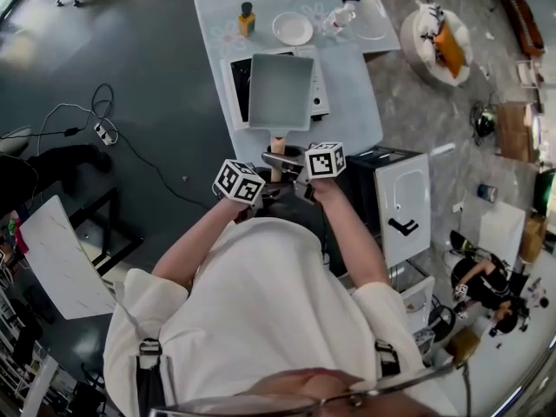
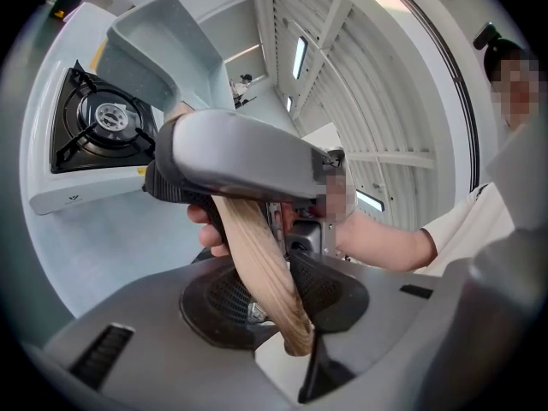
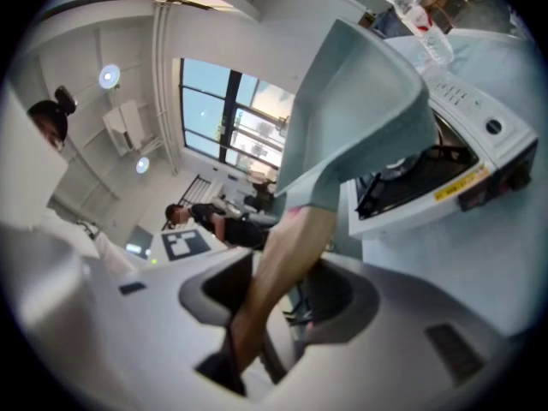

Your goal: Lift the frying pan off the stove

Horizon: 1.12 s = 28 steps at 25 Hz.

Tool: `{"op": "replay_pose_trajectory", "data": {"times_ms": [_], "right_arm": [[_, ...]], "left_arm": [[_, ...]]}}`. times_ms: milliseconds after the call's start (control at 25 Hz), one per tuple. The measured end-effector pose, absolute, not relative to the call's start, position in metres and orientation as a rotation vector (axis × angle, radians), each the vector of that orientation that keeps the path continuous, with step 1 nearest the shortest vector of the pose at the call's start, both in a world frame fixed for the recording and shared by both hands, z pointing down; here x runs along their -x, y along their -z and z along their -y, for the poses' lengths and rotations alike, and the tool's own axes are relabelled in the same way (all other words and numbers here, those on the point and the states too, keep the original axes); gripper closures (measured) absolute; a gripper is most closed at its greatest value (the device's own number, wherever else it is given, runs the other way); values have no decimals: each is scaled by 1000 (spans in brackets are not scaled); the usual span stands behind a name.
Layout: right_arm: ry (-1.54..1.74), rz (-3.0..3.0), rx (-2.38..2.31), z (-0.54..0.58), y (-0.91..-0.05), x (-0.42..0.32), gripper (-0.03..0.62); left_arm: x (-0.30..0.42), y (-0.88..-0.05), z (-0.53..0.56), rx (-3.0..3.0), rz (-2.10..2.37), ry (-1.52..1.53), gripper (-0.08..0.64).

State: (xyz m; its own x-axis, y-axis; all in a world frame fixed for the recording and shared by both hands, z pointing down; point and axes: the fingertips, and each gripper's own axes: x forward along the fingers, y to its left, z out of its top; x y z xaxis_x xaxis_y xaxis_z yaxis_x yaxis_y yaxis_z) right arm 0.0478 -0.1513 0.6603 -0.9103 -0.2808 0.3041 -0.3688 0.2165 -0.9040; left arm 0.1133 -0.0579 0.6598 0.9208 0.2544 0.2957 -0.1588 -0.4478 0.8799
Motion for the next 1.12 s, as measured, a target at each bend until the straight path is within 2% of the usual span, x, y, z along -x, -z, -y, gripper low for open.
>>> {"op": "replay_pose_trajectory", "data": {"times_ms": [1120], "right_arm": [[-1705,2459,-510,5,-616,-16,388]], "left_arm": [[-90,-621,-80,-2052,27,-390,410]]}}
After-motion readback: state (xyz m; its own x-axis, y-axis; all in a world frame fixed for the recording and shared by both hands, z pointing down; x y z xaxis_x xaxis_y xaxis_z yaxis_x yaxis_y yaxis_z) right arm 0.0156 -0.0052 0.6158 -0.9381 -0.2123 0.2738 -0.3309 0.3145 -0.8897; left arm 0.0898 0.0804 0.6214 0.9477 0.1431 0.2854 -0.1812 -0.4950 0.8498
